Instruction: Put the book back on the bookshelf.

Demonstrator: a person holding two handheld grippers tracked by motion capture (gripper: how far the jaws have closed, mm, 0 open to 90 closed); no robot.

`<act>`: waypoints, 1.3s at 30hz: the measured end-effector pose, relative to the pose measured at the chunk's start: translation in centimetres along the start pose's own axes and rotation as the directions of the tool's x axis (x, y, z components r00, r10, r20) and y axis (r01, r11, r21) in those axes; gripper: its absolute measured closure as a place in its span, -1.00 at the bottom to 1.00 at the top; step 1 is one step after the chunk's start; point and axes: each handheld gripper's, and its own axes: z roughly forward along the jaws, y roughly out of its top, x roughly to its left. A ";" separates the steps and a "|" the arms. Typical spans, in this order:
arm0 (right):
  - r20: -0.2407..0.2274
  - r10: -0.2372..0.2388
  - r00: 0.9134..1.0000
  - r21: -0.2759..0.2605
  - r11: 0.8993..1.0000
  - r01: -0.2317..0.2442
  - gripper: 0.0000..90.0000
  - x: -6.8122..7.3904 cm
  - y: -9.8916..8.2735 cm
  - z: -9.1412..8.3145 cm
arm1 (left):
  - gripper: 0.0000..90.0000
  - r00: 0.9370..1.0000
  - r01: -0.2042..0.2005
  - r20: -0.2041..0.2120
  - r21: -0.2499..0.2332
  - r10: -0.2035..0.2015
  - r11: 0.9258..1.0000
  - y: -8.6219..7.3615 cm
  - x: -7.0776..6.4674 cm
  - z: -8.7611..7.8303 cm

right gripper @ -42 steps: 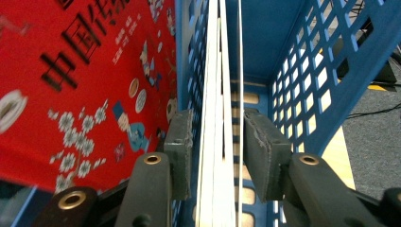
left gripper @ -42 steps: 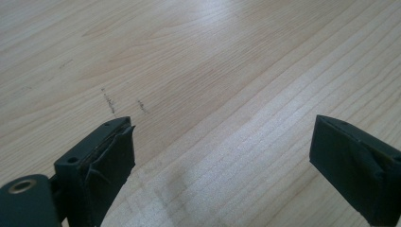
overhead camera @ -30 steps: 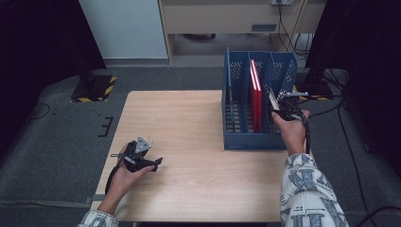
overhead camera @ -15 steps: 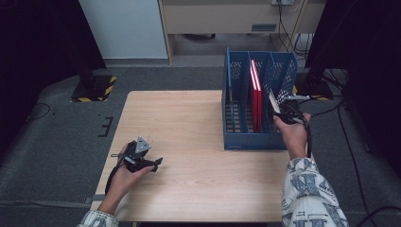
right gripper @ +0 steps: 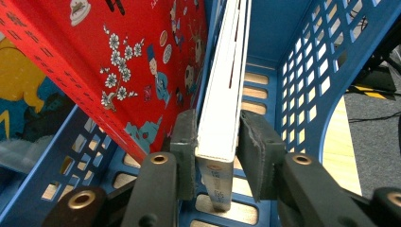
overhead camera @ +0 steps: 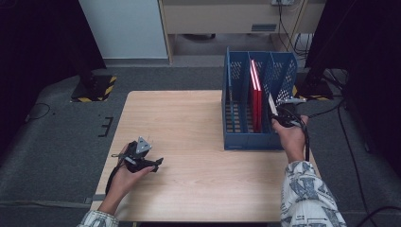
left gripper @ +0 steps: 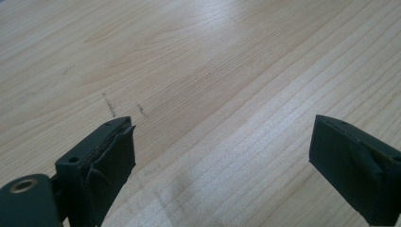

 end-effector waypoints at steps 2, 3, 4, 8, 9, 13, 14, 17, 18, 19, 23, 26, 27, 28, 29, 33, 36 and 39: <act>0.009 -0.011 1.000 -0.003 1.000 0.011 0.56 0.0 0.1 0.0 | -0.84 1.000 0.000 0.000 0.002 0.000 1.000 0.0 0.0 0.0; 0.017 -0.015 1.000 -0.004 1.000 0.015 0.57 -0.1 0.1 0.1 | -0.84 1.000 0.000 0.000 0.002 0.000 1.000 0.0 0.0 0.0; 0.020 -0.011 1.000 -0.003 1.000 0.011 0.58 -0.1 0.1 0.1 | -0.84 1.000 0.000 0.000 0.002 0.000 1.000 0.0 0.0 0.0; 0.029 -0.013 0.999 -0.002 1.000 0.013 0.60 -0.4 0.2 0.2 | -0.84 1.000 0.001 0.000 0.003 -0.001 1.000 0.0 0.1 0.1; 0.028 -0.013 1.000 -0.002 1.000 0.013 0.59 -0.4 0.3 0.2 | -0.84 1.000 0.001 0.000 0.003 -0.001 1.000 0.0 0.1 0.1; 0.028 -0.025 0.999 -0.005 1.000 0.025 0.53 -0.1 0.2 0.3 | -0.84 1.000 0.004 -0.001 0.001 -0.004 1.000 -0.1 0.1 0.1; 0.028 -0.016 0.999 -0.005 1.000 0.016 0.50 -0.1 0.1 0.3 | -0.84 1.000 0.002 -0.001 0.003 -0.002 1.000 0.0 0.1 0.0; 0.026 -0.009 1.000 -0.006 1.000 0.009 0.41 -0.1 0.0 0.4 | -0.84 1.000 0.003 -0.001 0.001 -0.003 1.000 0.0 0.1 0.0; 0.022 -0.006 1.000 -0.006 1.000 0.006 0.37 -0.1 0.0 0.4 | -0.84 1.000 0.006 -0.001 -0.001 -0.006 1.000 0.0 0.1 0.0; 0.017 -0.003 1.000 -0.010 1.000 0.004 0.32 -0.2 -0.1 0.4 | -0.84 1.000 0.006 -0.001 -0.001 -0.006 1.000 -0.1 0.1 0.0; 0.012 0.008 1.000 -0.027 1.000 -0.008 0.21 -0.2 -0.1 0.2 | -0.85 1.000 0.007 -0.002 -0.001 -0.007 1.000 0.0 0.1 0.0; 0.012 0.015 1.000 -0.043 0.999 -0.014 0.13 -0.4 -0.1 -0.1 | -0.85 1.000 0.006 -0.002 0.000 -0.006 1.000 0.0 0.1 0.0; 0.010 0.018 1.000 -0.055 0.998 -0.017 0.12 -0.4 -0.1 -0.2 | -0.85 1.000 0.007 -0.002 -0.001 -0.007 1.000 0.0 0.1 0.0; 0.010 0.019 1.000 -0.058 0.998 -0.019 0.11 -0.5 -0.1 -0.3 | -0.85 1.000 0.007 -0.002 -0.001 -0.007 1.000 0.0 0.1 0.0; 0.006 0.021 1.000 -0.063 0.998 -0.020 0.10 -0.5 -0.1 -0.4 | -0.85 1.000 0.007 -0.002 -0.001 -0.007 1.000 0.0 0.1 0.0; -0.006 0.033 0.999 -0.077 0.996 -0.034 0.03 -0.6 -0.1 -0.7 | -0.85 1.000 0.007 -0.003 0.000 -0.007 1.000 0.0 0.1 0.0; -0.021 0.037 0.999 -0.090 0.995 -0.039 0.00 -0.7 -0.1 -1.0 | -0.86 1.000 0.009 -0.004 0.002 -0.009 1.000 0.0 0.1 0.0; -0.029 0.042 0.999 -0.109 0.993 -0.045 -0.10 -0.8 -0.1 -1.3 | -0.86 1.000 0.011 -0.004 0.003 -0.011 1.000 0.0 0.1 0.0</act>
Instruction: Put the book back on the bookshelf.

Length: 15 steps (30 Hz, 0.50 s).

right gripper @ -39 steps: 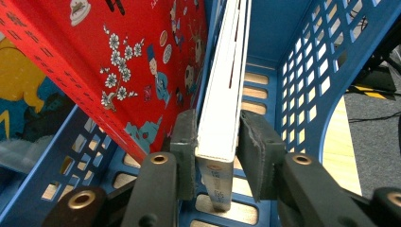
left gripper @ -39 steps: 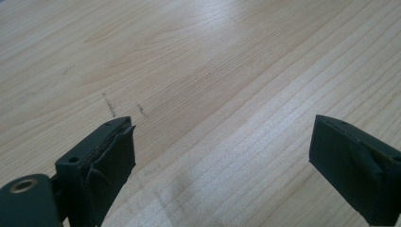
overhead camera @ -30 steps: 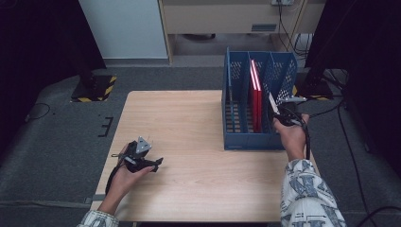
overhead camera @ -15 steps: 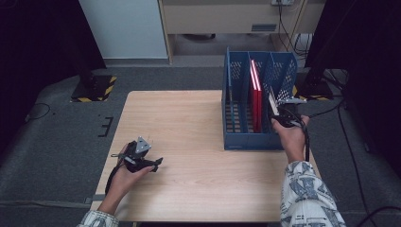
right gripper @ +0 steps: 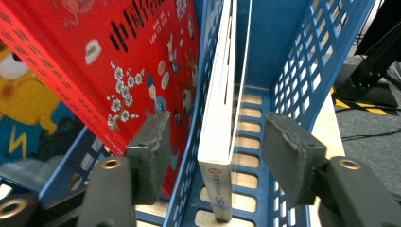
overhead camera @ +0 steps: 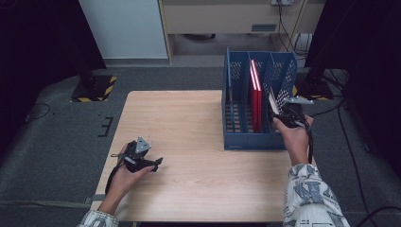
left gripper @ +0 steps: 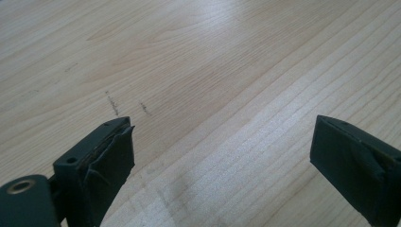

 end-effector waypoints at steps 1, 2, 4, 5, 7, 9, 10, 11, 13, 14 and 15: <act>-0.002 0.003 1.000 -0.007 1.000 -0.003 -0.13 -0.1 0.0 -0.1 | -0.86 1.000 0.000 0.000 0.000 0.000 1.000 0.0 0.0 0.0; -0.003 0.009 1.000 -0.014 1.000 -0.009 -0.16 -0.1 0.0 -0.1 | -0.86 1.000 0.001 0.000 0.000 -0.001 1.000 0.0 0.0 0.0; -0.011 0.014 1.000 -0.023 1.000 -0.014 -0.22 -0.2 0.0 -0.3 | -0.86 1.000 0.002 0.001 0.000 -0.002 1.000 0.0 0.0 0.0; -0.016 0.015 1.000 -0.026 1.000 -0.015 -0.25 -0.2 0.0 -0.4 | -0.86 1.000 0.003 0.001 0.000 -0.003 1.000 0.0 0.0 0.0; -0.015 0.015 1.000 -0.033 0.999 -0.015 -0.30 -0.2 0.0 -0.5 | -0.86 1.000 0.004 0.001 -0.001 -0.004 1.000 0.0 0.0 0.0; -0.025 0.013 1.000 -0.040 0.999 -0.014 -0.32 -0.2 0.1 -0.6 | -0.86 1.000 0.004 0.001 0.000 -0.004 1.000 0.0 0.1 0.0; -0.031 0.013 0.999 -0.045 0.999 -0.014 -0.34 -0.2 0.1 -0.7 | -0.86 1.000 0.004 0.001 0.000 -0.004 1.000 0.0 0.1 0.0; -0.036 0.010 0.999 -0.047 0.999 -0.012 -0.37 -0.2 0.1 -0.8 | -0.86 1.000 0.005 0.001 0.000 -0.005 1.000 0.0 0.1 0.0; -0.044 0.016 0.999 -0.054 0.998 -0.018 -0.43 -0.1 0.1 -0.9 | -0.86 1.000 0.007 0.000 -0.003 -0.007 1.000 0.0 0.1 0.0; -0.046 0.016 0.999 -0.056 0.998 -0.019 -0.46 -0.1 0.1 -1.0 | -0.87 1.000 0.008 0.000 -0.004 -0.008 1.000 0.0 0.1 0.0; -0.054 0.014 0.998 -0.055 0.998 -0.017 -0.50 -0.1 0.1 -1.0 | -0.86 1.000 0.008 0.000 -0.003 -0.008 1.000 0.0 0.1 0.0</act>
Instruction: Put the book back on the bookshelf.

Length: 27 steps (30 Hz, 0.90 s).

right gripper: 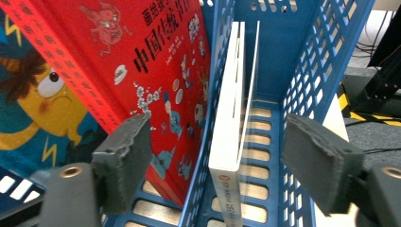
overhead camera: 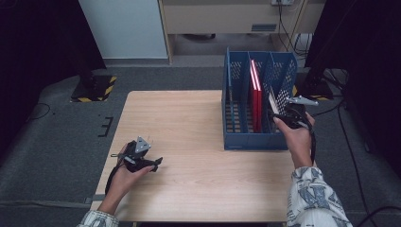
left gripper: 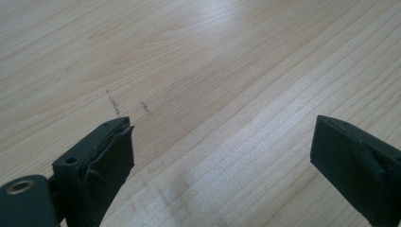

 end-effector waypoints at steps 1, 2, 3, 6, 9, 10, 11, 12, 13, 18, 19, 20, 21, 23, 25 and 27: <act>-0.006 0.000 1.000 -0.003 1.000 0.000 -0.52 0.0 0.0 0.0 | -0.87 1.000 0.000 0.000 0.000 0.000 1.000 0.0 0.0 0.0; -0.007 -0.002 1.000 -0.002 1.000 0.002 -0.55 0.1 0.0 -0.1 | -0.87 1.000 0.001 0.000 0.000 -0.001 1.000 0.0 0.0 0.0; -0.008 -0.007 1.000 -0.002 1.000 0.007 -0.57 0.1 0.0 -0.1 | -0.87 1.000 0.001 0.000 0.000 -0.001 1.000 0.0 0.0 0.0; -0.019 -0.009 1.000 -0.017 1.000 0.009 -0.63 0.3 0.1 -0.4 | -0.87 1.000 0.002 -0.001 0.000 -0.002 1.000 0.0 0.0 0.0; -0.032 -0.006 0.999 -0.026 1.000 0.005 -0.67 0.3 0.1 -0.6 | -0.87 1.000 0.002 -0.001 0.000 -0.002 1.000 0.0 0.0 0.0; -0.031 -0.008 0.999 -0.028 1.000 0.007 -0.68 0.4 0.1 -0.7 | -0.87 1.000 0.002 -0.001 0.000 -0.002 1.000 0.0 0.0 0.0; -0.034 -0.008 0.999 -0.029 1.000 0.007 -0.70 0.4 0.1 -0.7 | -0.87 1.000 0.002 -0.001 0.000 -0.002 1.000 0.0 0.0 0.0; -0.041 -0.009 0.999 -0.030 1.000 0.008 -0.71 0.5 0.1 -0.8 | -0.87 1.000 0.002 -0.001 0.000 -0.002 1.000 0.0 0.0 0.0; -0.046 -0.012 0.999 -0.030 0.999 0.011 -0.72 0.5 0.1 -0.9 | -0.87 1.000 0.002 -0.001 0.000 -0.002 1.000 0.0 0.0 0.0; -0.066 -0.017 0.998 -0.037 0.999 0.015 -0.74 0.8 0.0 -1.2 | -0.87 1.000 0.001 -0.001 0.001 -0.001 1.000 0.0 0.0 0.0; -0.070 -0.016 0.997 -0.036 0.999 0.013 -0.74 0.8 0.0 -1.3 | -0.87 1.000 -0.001 -0.001 0.003 0.001 1.000 0.0 0.0 0.0; -0.072 -0.017 0.997 -0.037 0.999 0.015 -0.74 0.8 0.0 -1.4 | -0.87 1.000 0.002 -0.001 0.000 -0.002 1.000 0.0 0.0 0.0; -0.073 -0.016 0.997 -0.039 0.999 0.013 -0.74 0.9 0.0 -1.5 | -0.87 1.000 -0.001 -0.001 0.004 0.001 1.000 0.0 0.0 0.0; -0.077 -0.019 0.997 -0.047 0.999 0.015 -0.74 0.8 -0.1 -1.7 | -0.87 1.000 0.001 0.000 0.005 -0.001 1.000 0.0 0.0 0.0; -0.080 -0.015 0.997 -0.052 0.999 0.011 -0.75 0.8 -0.1 -1.9 | -0.87 1.000 0.001 -0.001 0.005 -0.001 1.000 0.0 0.0 0.0; -0.081 -0.015 0.997 -0.054 0.998 0.011 -0.75 0.8 -0.2 -2.1 | -0.87 1.000 0.002 -0.001 0.005 -0.002 1.000 0.0 0.1 0.0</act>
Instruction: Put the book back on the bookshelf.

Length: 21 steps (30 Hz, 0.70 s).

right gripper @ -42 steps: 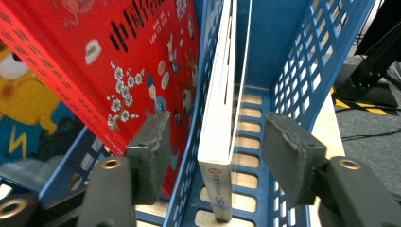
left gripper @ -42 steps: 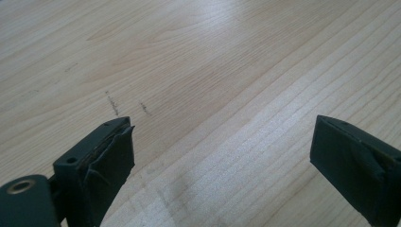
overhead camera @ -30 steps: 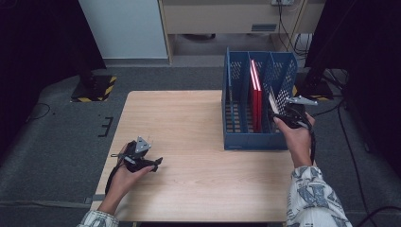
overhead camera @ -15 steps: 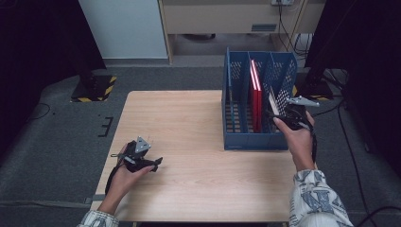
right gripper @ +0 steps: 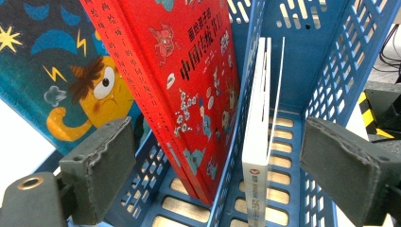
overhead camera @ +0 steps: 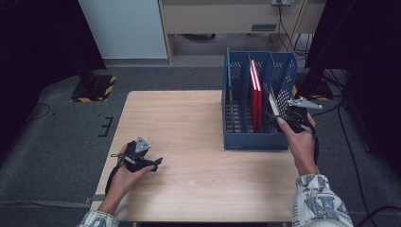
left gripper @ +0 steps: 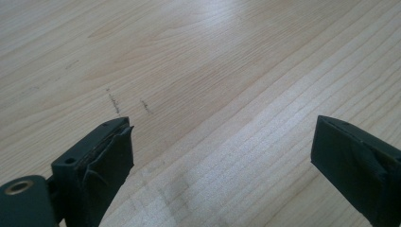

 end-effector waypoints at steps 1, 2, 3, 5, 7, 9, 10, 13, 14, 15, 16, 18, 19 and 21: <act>0.003 0.000 1.000 -0.002 1.000 0.000 -0.75 0.0 0.0 -0.1 | -0.87 1.000 0.000 0.000 0.002 0.000 1.000 0.0 0.0 0.0; 0.004 -0.003 1.000 -0.004 1.000 0.003 -0.74 0.0 -0.1 -0.2 | -0.87 1.000 0.001 0.000 0.001 -0.001 1.000 0.0 0.0 0.0; 0.003 -0.005 1.000 -0.006 1.000 0.005 -0.75 0.0 -0.1 -0.3 | -0.87 1.000 0.001 0.000 0.001 -0.001 1.000 0.0 0.0 0.0; -0.001 -0.015 1.000 -0.001 1.000 0.015 -0.75 0.1 -0.2 -0.4 | -0.87 1.000 0.000 0.001 0.001 0.000 1.000 0.0 0.0 0.0; -0.003 -0.015 1.000 -0.005 1.000 0.015 -0.75 0.2 -0.3 -0.5 | -0.87 1.000 0.001 0.000 0.001 -0.001 1.000 0.0 0.0 0.1; -0.006 -0.013 1.000 -0.011 1.000 0.013 -0.75 0.3 -0.3 -0.7 | -0.88 1.000 0.002 0.000 0.001 -0.002 1.000 0.0 0.0 0.1; -0.011 -0.013 1.000 -0.012 1.000 0.013 -0.75 0.4 -0.4 -0.8 | -0.88 1.000 0.002 0.000 0.001 -0.002 1.000 0.0 0.0 0.1; -0.022 -0.018 1.000 -0.019 1.000 0.017 -0.76 0.6 -0.5 -1.1 | -0.88 1.000 0.003 0.000 0.001 -0.003 1.000 0.0 0.0 0.1; -0.028 -0.014 0.999 -0.021 1.000 0.014 -0.76 0.7 -0.6 -1.2 | -0.88 1.000 0.003 0.000 0.001 -0.003 1.000 0.0 0.0 0.1; -0.033 -0.017 0.999 -0.021 1.000 0.016 -0.76 0.8 -0.7 -1.3 | -0.88 1.000 0.002 0.001 0.002 -0.002 1.000 0.0 0.0 0.1; -0.037 -0.016 0.999 -0.023 1.000 0.015 -0.77 0.9 -0.8 -1.4 | -0.88 1.000 0.002 0.002 0.002 -0.002 1.000 0.0 0.0 0.1; -0.041 -0.020 0.999 -0.022 1.000 0.019 -0.77 1.1 -0.9 -1.5 | -0.88 1.000 0.001 0.002 0.003 -0.001 1.000 0.0 -0.1 0.1; -0.043 -0.023 0.999 -0.026 0.999 0.022 -0.77 1.2 -1.0 -1.6 | -0.88 1.000 0.002 0.003 0.003 -0.002 1.000 0.0 -0.1 0.1; -0.052 -0.022 0.998 -0.035 0.999 0.020 -0.77 1.4 -1.2 -1.8 | -0.88 1.000 0.004 0.003 0.003 -0.004 1.000 0.0 0.0 0.1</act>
